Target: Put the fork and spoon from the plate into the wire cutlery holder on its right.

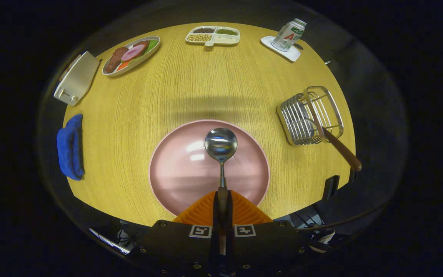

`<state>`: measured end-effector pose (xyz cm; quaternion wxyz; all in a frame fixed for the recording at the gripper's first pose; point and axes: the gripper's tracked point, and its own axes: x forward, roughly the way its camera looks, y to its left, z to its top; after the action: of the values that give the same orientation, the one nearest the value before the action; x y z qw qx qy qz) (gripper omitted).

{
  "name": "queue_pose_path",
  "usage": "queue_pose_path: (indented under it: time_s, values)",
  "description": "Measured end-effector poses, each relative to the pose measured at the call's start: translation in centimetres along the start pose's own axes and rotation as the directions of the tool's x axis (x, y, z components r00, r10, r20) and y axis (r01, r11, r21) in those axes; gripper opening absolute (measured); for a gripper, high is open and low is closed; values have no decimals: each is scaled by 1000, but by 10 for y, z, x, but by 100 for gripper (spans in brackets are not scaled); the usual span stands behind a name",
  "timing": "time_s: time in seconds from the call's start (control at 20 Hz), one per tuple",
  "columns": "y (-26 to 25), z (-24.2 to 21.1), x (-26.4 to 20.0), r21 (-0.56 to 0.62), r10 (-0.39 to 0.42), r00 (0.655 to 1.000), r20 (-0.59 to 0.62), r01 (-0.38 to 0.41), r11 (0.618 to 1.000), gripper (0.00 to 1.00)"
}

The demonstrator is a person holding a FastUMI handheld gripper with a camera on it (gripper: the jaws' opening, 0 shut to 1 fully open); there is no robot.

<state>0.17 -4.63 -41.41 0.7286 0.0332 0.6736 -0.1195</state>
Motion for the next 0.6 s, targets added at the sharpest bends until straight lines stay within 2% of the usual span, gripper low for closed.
queue_pose_path:
  time_s: [0.6]
  values:
    - [-75,43,-38,109,-117,992,45,111,988,7]
